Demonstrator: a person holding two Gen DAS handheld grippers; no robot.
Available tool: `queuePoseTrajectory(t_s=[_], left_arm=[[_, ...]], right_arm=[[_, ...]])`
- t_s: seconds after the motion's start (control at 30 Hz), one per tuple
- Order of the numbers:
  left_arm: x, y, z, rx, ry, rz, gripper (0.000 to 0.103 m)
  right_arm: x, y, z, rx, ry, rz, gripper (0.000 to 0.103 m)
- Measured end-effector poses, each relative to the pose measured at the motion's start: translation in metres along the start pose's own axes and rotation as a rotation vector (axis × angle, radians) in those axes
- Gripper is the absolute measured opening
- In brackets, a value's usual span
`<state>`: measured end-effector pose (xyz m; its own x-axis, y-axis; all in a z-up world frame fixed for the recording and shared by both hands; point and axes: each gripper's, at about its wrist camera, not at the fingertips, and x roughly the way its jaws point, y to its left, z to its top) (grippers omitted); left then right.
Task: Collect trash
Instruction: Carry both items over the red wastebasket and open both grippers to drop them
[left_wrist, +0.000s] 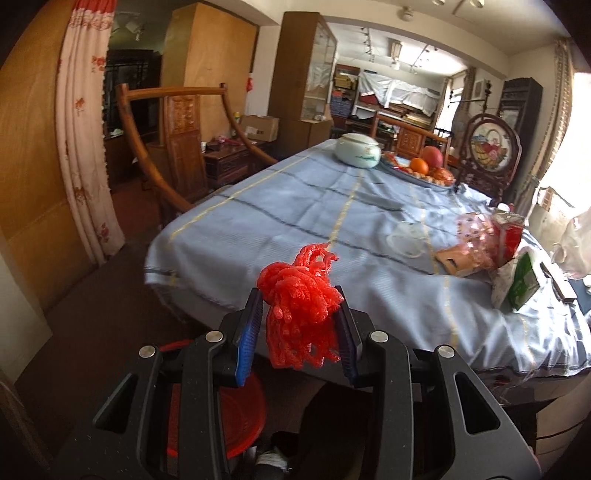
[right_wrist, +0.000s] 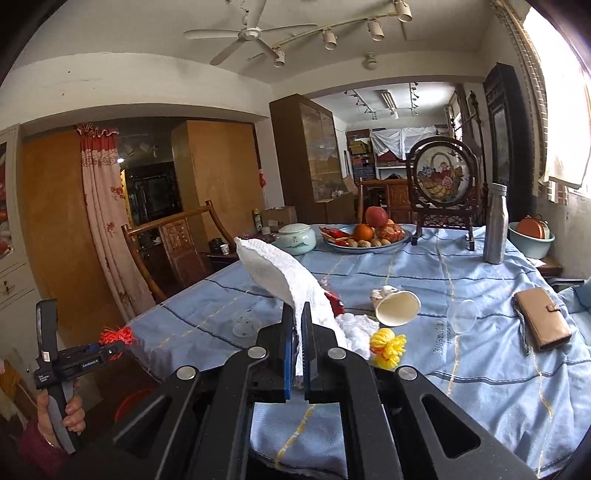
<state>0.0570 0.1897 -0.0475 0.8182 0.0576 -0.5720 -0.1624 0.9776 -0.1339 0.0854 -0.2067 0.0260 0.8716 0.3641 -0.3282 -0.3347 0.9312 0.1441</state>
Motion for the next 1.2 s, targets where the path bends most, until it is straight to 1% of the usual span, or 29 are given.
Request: queuePoseTrajectory(t_s=[0.07, 0.13, 0.23, 0.3, 0.37, 0.43, 0.47, 0.53, 0.6, 0.63, 0.8, 0.9, 1.07, 1.17, 1.2], left_arm=[[0.005, 0.011, -0.002, -0.008, 0.014, 0.023, 0.039], [0.014, 0.026, -0.006, -0.02, 0.049, 0.038, 0.039], [0.035, 0.042, -0.021, 0.003, 0.136, 0.066, 0.039], [0.048, 0.053, -0.038, 0.028, 0.196, 0.103, 0.039], [0.059, 0.065, -0.052, 0.024, 0.248, 0.112, 0.041], [0.071, 0.08, -0.065, -0.01, 0.311, 0.119, 0.06], [0.074, 0.087, -0.068, -0.024, 0.32, 0.13, 0.065], [0.075, 0.099, -0.069, -0.042, 0.32, 0.164, 0.08], [0.072, 0.111, -0.065, -0.078, 0.309, 0.194, 0.088], [0.069, 0.116, -0.063, -0.096, 0.302, 0.204, 0.089], [0.056, 0.139, -0.056, -0.149, 0.254, 0.285, 0.091], [0.048, 0.153, -0.051, -0.176, 0.229, 0.318, 0.092], [0.042, 0.172, -0.052, -0.204, 0.216, 0.354, 0.093], [0.044, 0.181, -0.054, -0.214, 0.217, 0.371, 0.093], [0.044, 0.185, -0.056, -0.215, 0.218, 0.38, 0.093]], right_arm=[[0.005, 0.014, 0.0, -0.016, 0.015, 0.039, 0.005], [0.012, 0.029, 0.001, -0.031, 0.033, 0.072, 0.005], [0.026, 0.051, -0.002, -0.05, 0.067, 0.123, 0.005], [0.036, 0.066, -0.003, -0.059, 0.089, 0.152, 0.005], [0.047, 0.08, -0.005, -0.066, 0.114, 0.186, 0.005], [0.056, 0.095, -0.005, -0.072, 0.138, 0.222, 0.005], [0.06, 0.104, -0.005, -0.076, 0.151, 0.24, 0.005], [0.07, 0.122, -0.007, -0.092, 0.183, 0.279, 0.005], [0.078, 0.142, -0.011, -0.12, 0.208, 0.313, 0.005], [0.082, 0.155, -0.013, -0.135, 0.218, 0.328, 0.005], [0.111, 0.21, -0.031, -0.189, 0.314, 0.443, 0.005], [0.133, 0.242, -0.044, -0.216, 0.374, 0.493, 0.005], [0.179, 0.279, -0.072, -0.226, 0.499, 0.541, 0.005], [0.208, 0.294, -0.094, -0.228, 0.584, 0.558, 0.009], [0.217, 0.297, -0.101, -0.222, 0.611, 0.57, 0.015]])
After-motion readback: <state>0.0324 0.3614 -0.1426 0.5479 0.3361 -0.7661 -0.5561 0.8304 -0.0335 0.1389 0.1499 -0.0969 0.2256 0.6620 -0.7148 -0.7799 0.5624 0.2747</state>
